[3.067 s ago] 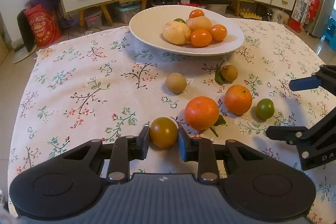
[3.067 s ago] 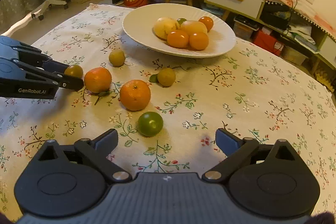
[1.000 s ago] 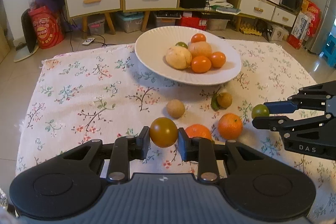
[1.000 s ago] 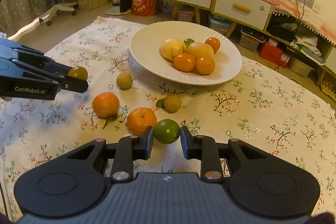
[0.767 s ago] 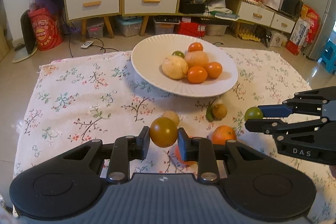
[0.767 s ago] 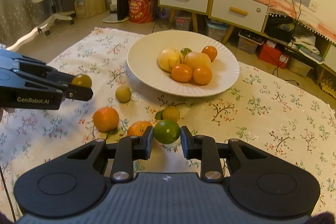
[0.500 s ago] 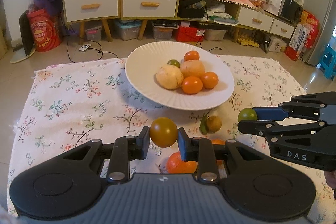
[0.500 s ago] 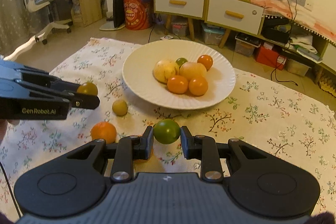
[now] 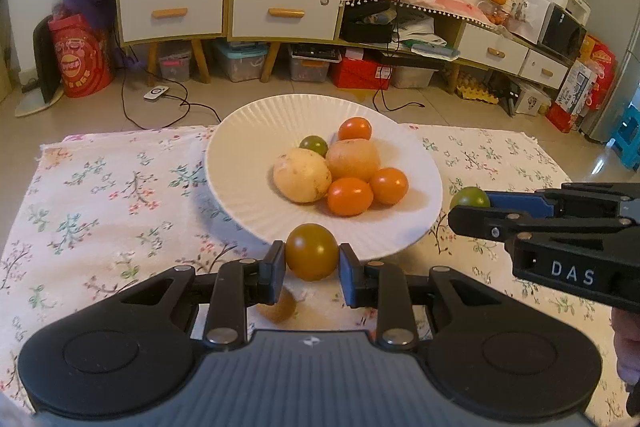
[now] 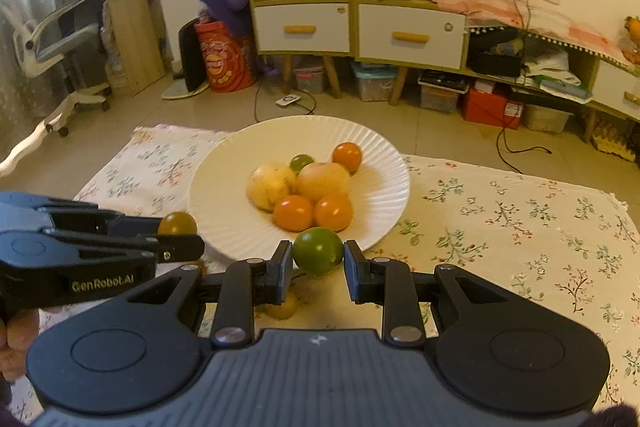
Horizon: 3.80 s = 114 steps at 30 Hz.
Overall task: Organize fruits
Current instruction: 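Carry both held fruits with both tools over the white bowl, then lower the fruits into the bowl and open both tools, then withdraw both tools from the bowl toward the two mandarins on the cloth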
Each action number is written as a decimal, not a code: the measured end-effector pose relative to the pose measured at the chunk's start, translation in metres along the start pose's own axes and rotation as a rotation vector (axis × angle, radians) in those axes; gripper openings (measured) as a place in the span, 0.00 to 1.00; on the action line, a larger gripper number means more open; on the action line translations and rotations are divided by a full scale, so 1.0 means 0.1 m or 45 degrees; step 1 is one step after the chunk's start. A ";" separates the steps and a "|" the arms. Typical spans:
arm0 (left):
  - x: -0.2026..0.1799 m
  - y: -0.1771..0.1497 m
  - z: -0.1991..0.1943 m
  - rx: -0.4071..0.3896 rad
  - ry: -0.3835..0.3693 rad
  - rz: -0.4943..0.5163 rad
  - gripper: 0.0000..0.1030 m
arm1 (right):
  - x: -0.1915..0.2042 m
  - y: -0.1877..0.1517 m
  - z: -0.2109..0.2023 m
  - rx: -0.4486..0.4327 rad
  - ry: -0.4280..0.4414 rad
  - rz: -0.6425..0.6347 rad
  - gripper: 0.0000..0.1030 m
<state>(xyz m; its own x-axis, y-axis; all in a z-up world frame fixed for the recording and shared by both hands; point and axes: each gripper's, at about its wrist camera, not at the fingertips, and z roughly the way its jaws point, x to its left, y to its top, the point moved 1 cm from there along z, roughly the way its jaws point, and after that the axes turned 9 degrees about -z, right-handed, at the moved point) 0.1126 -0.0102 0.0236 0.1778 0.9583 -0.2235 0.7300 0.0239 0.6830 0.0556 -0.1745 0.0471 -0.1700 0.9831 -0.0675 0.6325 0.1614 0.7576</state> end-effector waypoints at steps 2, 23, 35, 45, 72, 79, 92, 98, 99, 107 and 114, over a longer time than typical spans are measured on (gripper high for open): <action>-0.03 0.01 0.05 0.002 -0.002 0.004 0.03 | -0.05 0.01 0.02 -0.009 -0.012 0.018 0.24; -0.13 0.16 0.39 -0.019 0.025 0.002 0.03 | -0.39 0.17 0.50 -0.010 -0.039 0.069 0.24; -0.12 0.15 0.46 -0.016 0.051 -0.017 0.03 | -0.37 0.21 0.64 0.005 -0.023 0.050 0.24; -0.12 0.16 0.47 -0.017 0.052 -0.022 0.03 | -0.38 0.19 0.67 0.025 -0.039 0.036 0.24; -0.15 0.15 0.15 -0.051 0.085 0.055 0.48 | -0.33 0.25 0.34 0.002 -0.061 0.039 0.59; -0.11 0.11 0.04 -0.055 0.090 0.070 0.61 | -0.30 0.21 0.21 0.001 -0.083 0.042 0.64; -0.01 -0.01 -0.20 -0.016 0.116 0.101 0.78 | -0.15 0.12 -0.05 0.029 -0.102 0.012 0.85; 0.05 -0.06 -0.30 -0.002 0.127 0.094 0.81 | -0.05 0.04 -0.14 0.060 -0.107 -0.001 0.93; 0.05 -0.07 -0.31 0.000 0.130 0.099 0.81 | -0.03 0.03 -0.15 0.071 -0.107 -0.005 0.93; 0.15 -0.15 -0.36 0.044 0.177 0.108 0.81 | 0.04 -0.11 -0.18 0.123 -0.095 -0.009 0.97; 0.32 -0.23 -0.36 0.105 0.209 0.062 0.81 | 0.08 -0.29 -0.17 0.158 -0.102 -0.003 0.99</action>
<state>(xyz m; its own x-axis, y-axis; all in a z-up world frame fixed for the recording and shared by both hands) 0.0780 0.0303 0.0254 0.1094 0.9915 -0.0704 0.7759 -0.0409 0.6296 0.0229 -0.1726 0.0355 -0.1135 0.9857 -0.1245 0.7214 0.1679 0.6719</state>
